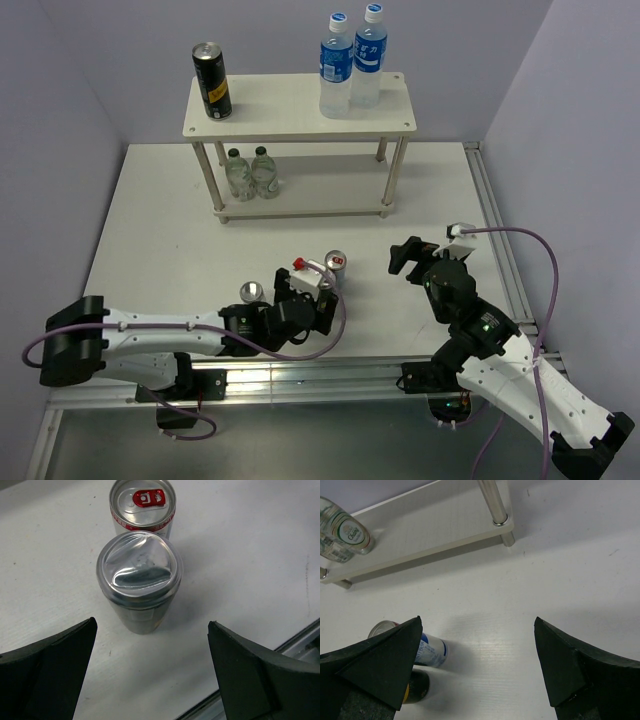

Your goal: Place and organize the beverage onto the shelf

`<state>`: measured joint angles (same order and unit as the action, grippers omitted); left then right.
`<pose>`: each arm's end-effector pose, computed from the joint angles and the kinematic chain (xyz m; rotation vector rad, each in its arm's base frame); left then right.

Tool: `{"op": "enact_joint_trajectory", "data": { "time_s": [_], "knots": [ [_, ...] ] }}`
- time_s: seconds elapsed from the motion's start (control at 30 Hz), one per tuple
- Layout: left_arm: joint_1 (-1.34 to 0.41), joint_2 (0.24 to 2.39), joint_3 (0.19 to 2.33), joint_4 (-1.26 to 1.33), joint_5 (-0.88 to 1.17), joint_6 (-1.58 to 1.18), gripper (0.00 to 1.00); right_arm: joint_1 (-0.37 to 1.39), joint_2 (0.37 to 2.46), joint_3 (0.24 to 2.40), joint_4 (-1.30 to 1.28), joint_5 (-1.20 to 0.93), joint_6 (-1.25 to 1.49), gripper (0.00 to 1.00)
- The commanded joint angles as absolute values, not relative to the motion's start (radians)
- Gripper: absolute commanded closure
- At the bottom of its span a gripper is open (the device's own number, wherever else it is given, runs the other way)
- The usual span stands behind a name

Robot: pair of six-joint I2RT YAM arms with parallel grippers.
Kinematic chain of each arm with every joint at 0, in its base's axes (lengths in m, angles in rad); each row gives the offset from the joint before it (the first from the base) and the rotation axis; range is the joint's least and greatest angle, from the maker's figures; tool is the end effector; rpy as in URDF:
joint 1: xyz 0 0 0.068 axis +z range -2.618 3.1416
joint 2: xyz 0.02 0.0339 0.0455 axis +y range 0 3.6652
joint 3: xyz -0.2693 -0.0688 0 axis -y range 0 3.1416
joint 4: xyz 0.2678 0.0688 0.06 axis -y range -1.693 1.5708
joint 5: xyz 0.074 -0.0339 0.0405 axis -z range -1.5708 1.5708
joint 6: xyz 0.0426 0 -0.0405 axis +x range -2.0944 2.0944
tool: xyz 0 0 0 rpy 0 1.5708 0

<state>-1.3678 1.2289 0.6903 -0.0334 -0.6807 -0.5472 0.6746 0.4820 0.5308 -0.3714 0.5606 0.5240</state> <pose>0.0828 -0.2693 0.2234 0.4438 1.9898 -0.4850 0.1316 0.0762 0.2764 0.2387 1.8382 0.3058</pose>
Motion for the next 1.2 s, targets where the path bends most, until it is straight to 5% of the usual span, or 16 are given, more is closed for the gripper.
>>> {"op": "enact_joint_trajectory", "data": {
  "time_s": [0.0,0.5,0.6,0.63,0.67,0.7,0.73,0.8,1.17],
  "knots": [
    [-1.345,1.296,0.698,0.109,-0.699,-0.548,0.01,0.676,0.480,0.534,-0.357,0.583,0.528,0.00],
    [-1.235,1.543,0.732,0.363,-0.739,-0.486,0.01,0.676,0.477,0.534,-0.354,0.575,0.528,0.00],
    [-1.232,1.555,0.749,0.353,-0.738,-0.488,0.19,0.676,0.476,0.532,-0.353,0.575,0.526,0.00],
    [-1.232,1.554,0.764,0.333,-0.739,-0.494,0.45,0.676,0.477,0.534,-0.354,0.575,0.526,0.00],
    [-1.232,1.548,0.773,0.313,-0.742,-0.500,0.59,0.676,0.477,0.534,-0.354,0.575,0.528,0.00],
    [-1.232,1.528,0.781,0.293,-0.750,-0.503,0.67,0.678,0.477,0.535,-0.356,0.575,0.528,0.00],
    [-1.232,1.513,0.796,0.240,-0.756,-0.509,0.85,0.678,0.477,0.535,-0.354,0.577,0.528,0.00],
    [-1.235,1.452,0.816,0.169,-0.773,-0.523,1.00,0.676,0.477,0.535,-0.354,0.578,0.528,0.00],
    [-1.163,1.229,1.288,-0.324,-0.783,-0.327,1.00,0.678,0.465,0.531,-0.353,0.575,0.531,0.00]
  ]
}}
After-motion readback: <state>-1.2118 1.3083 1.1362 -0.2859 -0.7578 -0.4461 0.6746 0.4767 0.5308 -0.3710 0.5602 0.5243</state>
